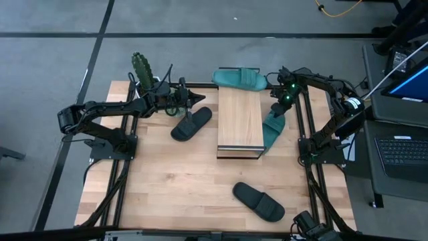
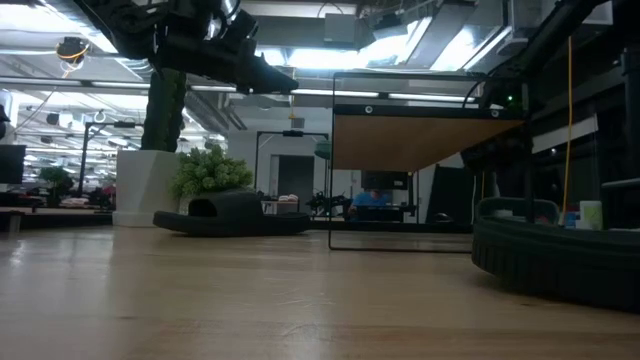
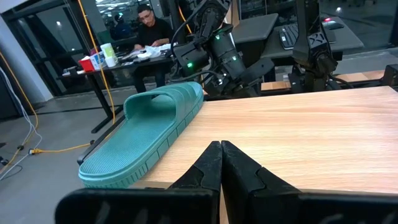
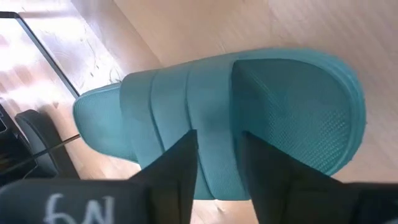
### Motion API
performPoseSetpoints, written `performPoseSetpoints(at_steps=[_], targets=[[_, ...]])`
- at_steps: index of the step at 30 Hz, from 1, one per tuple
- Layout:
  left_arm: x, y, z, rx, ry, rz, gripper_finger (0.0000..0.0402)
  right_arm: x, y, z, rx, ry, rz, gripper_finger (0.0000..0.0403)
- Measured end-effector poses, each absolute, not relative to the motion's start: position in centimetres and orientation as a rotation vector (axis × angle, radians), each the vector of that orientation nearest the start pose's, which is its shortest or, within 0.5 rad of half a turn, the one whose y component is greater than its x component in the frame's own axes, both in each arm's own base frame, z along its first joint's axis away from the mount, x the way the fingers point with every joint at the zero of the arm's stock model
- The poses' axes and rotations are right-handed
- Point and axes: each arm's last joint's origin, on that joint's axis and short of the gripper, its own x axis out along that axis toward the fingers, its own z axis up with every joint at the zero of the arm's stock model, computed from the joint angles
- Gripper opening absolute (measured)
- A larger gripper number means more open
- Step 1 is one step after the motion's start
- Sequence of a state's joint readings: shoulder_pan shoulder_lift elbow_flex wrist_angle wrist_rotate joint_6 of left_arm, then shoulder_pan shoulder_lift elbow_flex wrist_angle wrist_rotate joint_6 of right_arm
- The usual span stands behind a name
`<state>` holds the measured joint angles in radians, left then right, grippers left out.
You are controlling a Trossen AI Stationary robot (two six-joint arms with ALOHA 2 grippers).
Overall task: Pick and place slides into the shelf
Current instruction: Put the green slide on the shelf
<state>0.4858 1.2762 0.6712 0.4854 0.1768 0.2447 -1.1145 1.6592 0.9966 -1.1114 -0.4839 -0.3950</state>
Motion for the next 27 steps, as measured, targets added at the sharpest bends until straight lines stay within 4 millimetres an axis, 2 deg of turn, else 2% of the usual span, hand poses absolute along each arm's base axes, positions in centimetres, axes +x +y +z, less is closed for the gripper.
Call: performPoseSetpoints(at_steps=[9,27], targets=[[24.52,12.37,25.46,0.203,0.151,0.293,0.0,12.6,-22.6,17.09,0.918,1.243,-0.206,0.0159],[24.52,12.35,25.44,0.201,0.152,0.292,0.0,12.7,-22.06,16.61,0.967,1.208,-0.154,0.0161]])
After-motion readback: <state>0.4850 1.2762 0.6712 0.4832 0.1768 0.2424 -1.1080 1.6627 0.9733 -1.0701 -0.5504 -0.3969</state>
